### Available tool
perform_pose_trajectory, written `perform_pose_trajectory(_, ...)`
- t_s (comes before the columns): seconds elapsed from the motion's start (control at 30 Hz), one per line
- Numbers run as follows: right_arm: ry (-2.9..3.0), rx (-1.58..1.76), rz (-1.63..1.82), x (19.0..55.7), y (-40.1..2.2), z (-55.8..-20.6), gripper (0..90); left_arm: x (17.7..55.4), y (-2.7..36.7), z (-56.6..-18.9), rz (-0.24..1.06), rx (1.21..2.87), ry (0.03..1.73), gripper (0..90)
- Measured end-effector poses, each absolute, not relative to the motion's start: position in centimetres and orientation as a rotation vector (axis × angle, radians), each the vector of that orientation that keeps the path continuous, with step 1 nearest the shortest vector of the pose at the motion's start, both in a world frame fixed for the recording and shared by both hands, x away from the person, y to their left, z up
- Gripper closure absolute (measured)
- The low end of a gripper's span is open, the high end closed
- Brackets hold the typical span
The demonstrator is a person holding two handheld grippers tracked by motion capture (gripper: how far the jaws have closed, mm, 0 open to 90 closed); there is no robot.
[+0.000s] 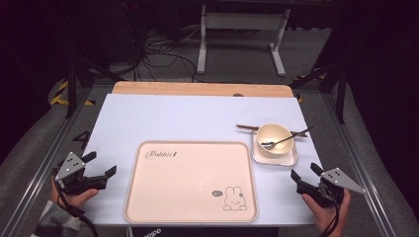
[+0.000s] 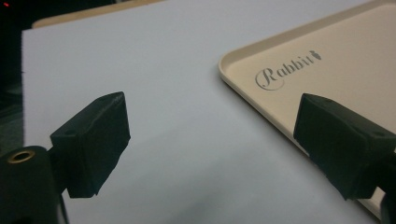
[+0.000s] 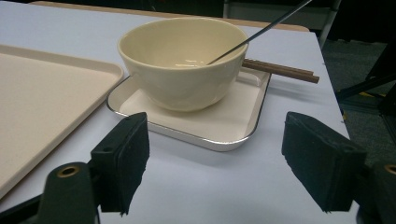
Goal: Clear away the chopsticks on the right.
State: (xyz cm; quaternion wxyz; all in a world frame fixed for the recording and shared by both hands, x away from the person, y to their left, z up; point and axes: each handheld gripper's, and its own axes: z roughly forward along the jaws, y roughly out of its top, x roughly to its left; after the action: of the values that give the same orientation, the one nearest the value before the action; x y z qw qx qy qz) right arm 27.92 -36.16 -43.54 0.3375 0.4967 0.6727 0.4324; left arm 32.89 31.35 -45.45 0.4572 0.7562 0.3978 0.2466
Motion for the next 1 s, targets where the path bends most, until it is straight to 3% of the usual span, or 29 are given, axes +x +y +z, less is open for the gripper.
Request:
perform_pose_trajectory(0.37,1.745,1.260,1.121,27.9,-36.2,-43.0,28.5,32.7,29.7,-45.5,0.602,1.919,0.906,15.6)
perform_pose_trajectory(0.77,1.698,1.267,1.202,28.8,-38.5,-41.9,66.0,32.3,29.0,-46.1,0.583,1.969,0.883,16.8)
perform_pose_trajectory(1.0,1.708,1.282,1.199,29.7,-39.5,-41.9,75.1,32.2,28.9,-46.2,0.578,1.970,0.885,16.8)
